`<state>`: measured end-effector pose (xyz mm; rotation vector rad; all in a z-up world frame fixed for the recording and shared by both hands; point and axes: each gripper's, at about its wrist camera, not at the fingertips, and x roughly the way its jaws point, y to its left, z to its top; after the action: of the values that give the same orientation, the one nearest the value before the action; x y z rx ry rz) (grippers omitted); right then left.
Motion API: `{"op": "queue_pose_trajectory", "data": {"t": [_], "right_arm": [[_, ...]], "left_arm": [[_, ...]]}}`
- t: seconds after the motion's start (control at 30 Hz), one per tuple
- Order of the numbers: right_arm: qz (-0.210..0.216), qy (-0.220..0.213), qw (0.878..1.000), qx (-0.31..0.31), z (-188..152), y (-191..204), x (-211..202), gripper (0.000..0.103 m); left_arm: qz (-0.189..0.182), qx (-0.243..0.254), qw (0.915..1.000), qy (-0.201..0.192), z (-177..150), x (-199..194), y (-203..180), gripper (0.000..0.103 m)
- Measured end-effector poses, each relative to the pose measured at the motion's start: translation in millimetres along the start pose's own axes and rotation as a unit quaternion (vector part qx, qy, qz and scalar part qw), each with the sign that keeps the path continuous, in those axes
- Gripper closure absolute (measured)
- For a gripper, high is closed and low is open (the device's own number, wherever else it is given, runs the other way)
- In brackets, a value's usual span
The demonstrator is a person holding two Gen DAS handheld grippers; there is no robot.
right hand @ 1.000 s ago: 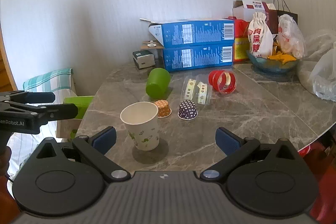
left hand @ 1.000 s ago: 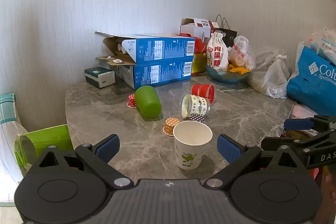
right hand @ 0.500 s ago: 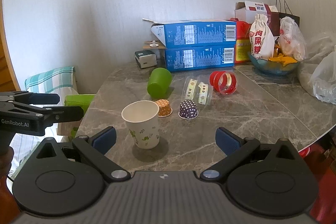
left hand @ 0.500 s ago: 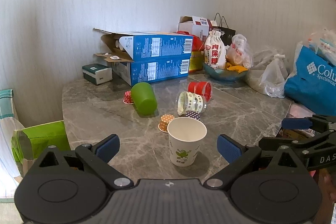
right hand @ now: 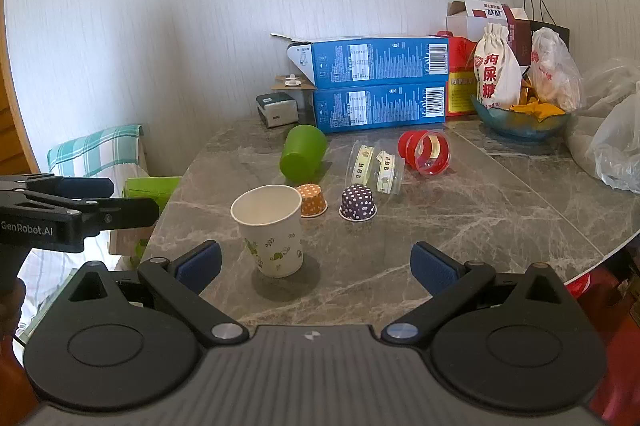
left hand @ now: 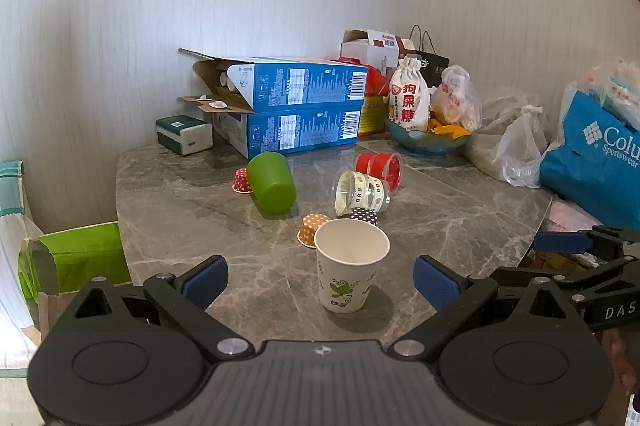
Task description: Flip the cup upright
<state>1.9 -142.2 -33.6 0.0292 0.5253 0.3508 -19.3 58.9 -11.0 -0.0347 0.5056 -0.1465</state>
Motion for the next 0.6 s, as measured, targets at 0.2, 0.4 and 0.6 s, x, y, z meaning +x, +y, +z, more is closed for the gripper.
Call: {"op": "queue_pose_trajectory", "data": {"t": [0.2, 0.4, 0.6], "right_arm": [[0.000, 0.001, 1.000, 0.004, -0.1, -0.6, 0.5, 0.001], [0.001, 0.001, 1.000, 0.005, -0.1, -0.7, 1.3, 0.001], [-0.002, 0.002, 1.000, 0.009, -1.4, -2.0, 2.3, 0.001]], "left_arm": [[-0.003, -0.009, 0.9999, 0.004, -2.7, 0.9, -0.7, 0.003], [-0.002, -0.009, 0.9999, 0.005, -3.3, 2.1, -2.9, 0.003], [-0.004, -0.012, 0.9999, 0.003, -3.8, 2.7, -4.1, 0.003]]}}
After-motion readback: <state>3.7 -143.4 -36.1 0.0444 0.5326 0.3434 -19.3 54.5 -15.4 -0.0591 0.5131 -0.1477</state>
